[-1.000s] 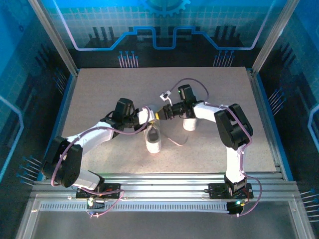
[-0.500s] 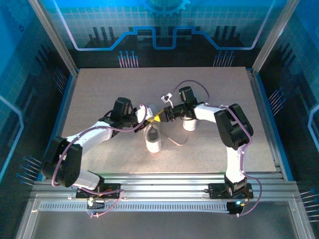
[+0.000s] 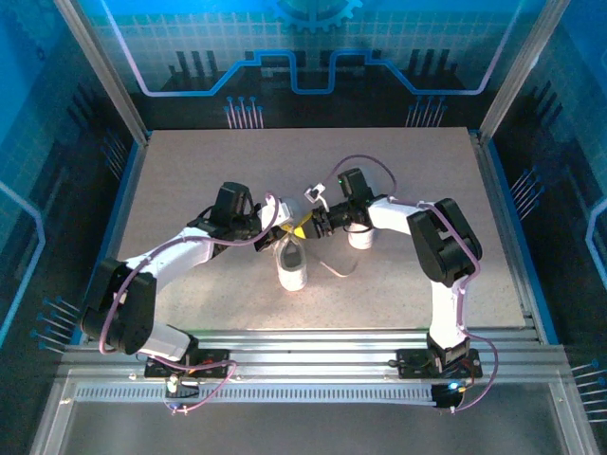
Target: Tie the shoes
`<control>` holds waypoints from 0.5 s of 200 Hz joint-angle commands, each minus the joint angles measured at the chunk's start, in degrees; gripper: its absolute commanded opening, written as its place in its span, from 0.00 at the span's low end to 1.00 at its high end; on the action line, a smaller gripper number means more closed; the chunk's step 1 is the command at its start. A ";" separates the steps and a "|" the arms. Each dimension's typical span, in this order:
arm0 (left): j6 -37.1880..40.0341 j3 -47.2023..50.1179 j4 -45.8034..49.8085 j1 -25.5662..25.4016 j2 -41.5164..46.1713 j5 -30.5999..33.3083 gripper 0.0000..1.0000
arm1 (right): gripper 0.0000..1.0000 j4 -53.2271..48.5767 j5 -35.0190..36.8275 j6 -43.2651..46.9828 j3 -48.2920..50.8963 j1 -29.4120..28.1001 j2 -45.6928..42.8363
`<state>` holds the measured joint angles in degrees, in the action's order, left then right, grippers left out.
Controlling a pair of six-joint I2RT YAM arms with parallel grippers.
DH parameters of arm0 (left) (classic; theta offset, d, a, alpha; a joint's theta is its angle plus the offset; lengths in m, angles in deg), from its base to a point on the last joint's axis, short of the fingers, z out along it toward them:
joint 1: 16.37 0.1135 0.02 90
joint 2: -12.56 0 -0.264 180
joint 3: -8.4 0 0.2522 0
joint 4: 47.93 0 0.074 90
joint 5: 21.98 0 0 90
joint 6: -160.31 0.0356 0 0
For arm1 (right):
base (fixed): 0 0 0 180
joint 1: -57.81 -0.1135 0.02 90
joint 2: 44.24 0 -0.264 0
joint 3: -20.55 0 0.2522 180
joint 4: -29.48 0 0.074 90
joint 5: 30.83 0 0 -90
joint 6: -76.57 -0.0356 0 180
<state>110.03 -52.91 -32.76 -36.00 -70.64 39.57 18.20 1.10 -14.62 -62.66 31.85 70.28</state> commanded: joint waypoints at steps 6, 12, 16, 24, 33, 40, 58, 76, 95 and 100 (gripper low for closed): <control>0.51 -2.44 1.68 0.65 -0.30 -2.77 0.00 | 0.37 -0.93 1.80 3.56 2.06 0.16 -5.12; 0.69 -2.54 2.04 0.65 -0.30 -2.84 0.00 | 0.37 -1.14 2.69 4.32 2.74 0.29 -5.97; 0.89 -2.61 2.33 0.65 -0.33 -2.92 0.00 | 0.37 -1.19 3.18 4.80 3.09 0.42 -6.48; 1.13 -2.83 2.84 0.65 -0.21 -3.08 0.00 | 0.38 -1.37 3.71 5.75 3.85 0.67 -7.49; 1.47 -3.01 3.45 0.66 -0.21 -3.20 0.00 | 0.40 -1.85 4.18 7.04 4.23 0.67 -8.19; 1.71 -3.08 3.76 0.65 -0.20 -3.41 0.00 | 0.41 -2.60 4.45 8.20 4.11 0.63 -8.44; 2.09 -3.21 4.21 0.67 -0.04 -3.72 0.00 | 0.44 -5.80 4.36 10.83 2.40 0.36 -8.00; 2.42 -3.37 4.78 0.73 -0.04 -4.05 0.00 | 0.47 -9.24 4.45 13.91 0.06 -0.45 -6.97; 2.79 -3.58 5.08 0.74 -0.09 -4.47 0.00 | 0.49 -12.28 4.41 17.52 -2.31 -1.55 -5.61; 2.89 -3.57 5.10 0.74 -0.11 -4.70 0.00 | 0.49 -12.78 4.40 18.32 -2.76 -1.73 -5.21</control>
<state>111.15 -54.25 -29.21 -35.96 -70.64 38.10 11.05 5.41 -3.06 -61.79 31.66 63.17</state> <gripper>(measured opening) 0.051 0.484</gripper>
